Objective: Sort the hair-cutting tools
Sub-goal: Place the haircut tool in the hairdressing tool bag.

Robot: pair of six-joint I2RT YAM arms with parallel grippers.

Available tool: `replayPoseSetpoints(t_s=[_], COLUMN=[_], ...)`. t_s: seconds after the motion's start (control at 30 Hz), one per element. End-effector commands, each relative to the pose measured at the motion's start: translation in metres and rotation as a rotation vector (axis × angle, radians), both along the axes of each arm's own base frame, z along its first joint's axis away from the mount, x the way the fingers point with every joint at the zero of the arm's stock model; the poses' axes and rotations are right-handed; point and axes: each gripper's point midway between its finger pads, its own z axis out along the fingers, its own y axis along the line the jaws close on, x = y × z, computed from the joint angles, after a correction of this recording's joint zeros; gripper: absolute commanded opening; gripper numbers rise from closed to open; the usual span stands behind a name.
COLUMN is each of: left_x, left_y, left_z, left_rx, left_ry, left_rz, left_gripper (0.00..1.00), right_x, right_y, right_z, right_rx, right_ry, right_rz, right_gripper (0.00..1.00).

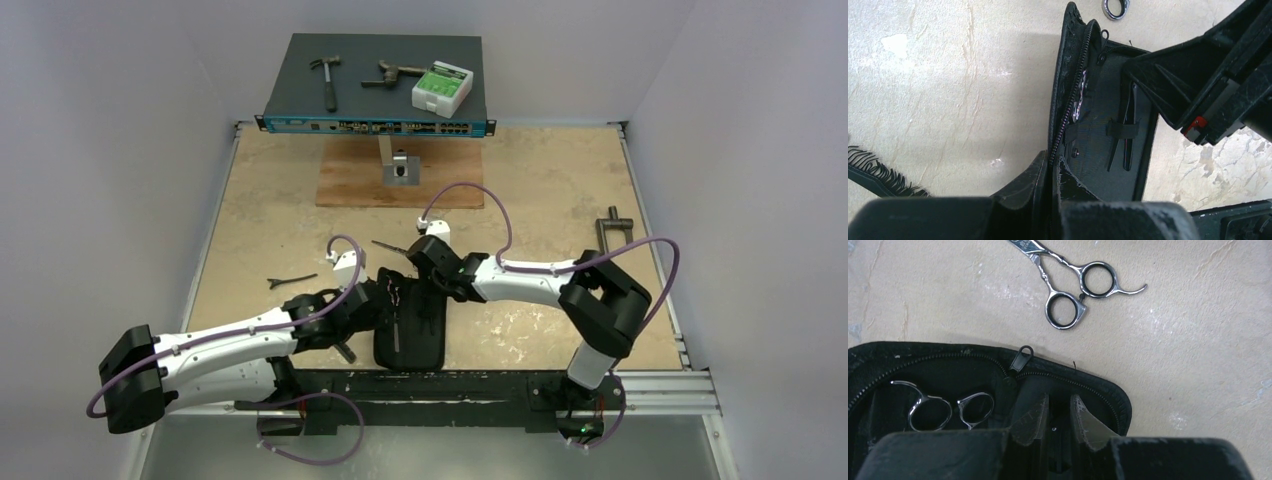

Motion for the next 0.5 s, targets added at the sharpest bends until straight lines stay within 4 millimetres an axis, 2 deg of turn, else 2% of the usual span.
replayPoseSetpoints(t_s=[0.0, 0.3, 0.47], left_x=[0.017, 0.017, 0.016], left_y=[0.003, 0.005, 0.003], left_z=[0.019, 0.02, 0.019], left_rx=[-0.006, -0.007, -0.009], left_ry=[-0.072, -0.072, -0.066], left_rz=[0.083, 0.103, 0.094], left_gripper=[0.0, 0.0, 0.0], right_x=[-0.021, -0.039, -0.039], right_y=[-0.005, -0.013, -0.02], right_z=[0.003, -0.006, 0.002], right_rx=[-0.004, -0.015, 0.005], right_ry=[0.038, 0.076, 0.064], right_rz=[0.032, 0.044, 0.0], right_gripper=[0.0, 0.02, 0.32])
